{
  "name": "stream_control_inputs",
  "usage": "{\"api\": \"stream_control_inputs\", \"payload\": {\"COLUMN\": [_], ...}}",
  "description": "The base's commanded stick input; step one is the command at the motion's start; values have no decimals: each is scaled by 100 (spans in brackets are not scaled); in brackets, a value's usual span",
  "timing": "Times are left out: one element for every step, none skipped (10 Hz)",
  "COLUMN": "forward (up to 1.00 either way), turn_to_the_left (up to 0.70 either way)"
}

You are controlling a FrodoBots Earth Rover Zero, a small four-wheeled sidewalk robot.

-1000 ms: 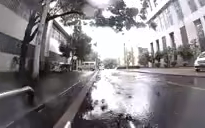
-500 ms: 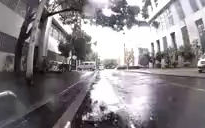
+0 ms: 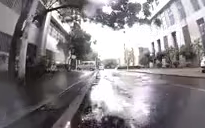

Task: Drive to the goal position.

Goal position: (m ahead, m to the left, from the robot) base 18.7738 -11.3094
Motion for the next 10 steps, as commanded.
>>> {"api": "stream_control_inputs", "payload": {"forward": [70, 70, 70, 70, 70, 70, 70, 70, 70, 70], "turn_to_the_left": [0, 0, 0, 0, 0, 0, 0, 0, 0, 0]}}
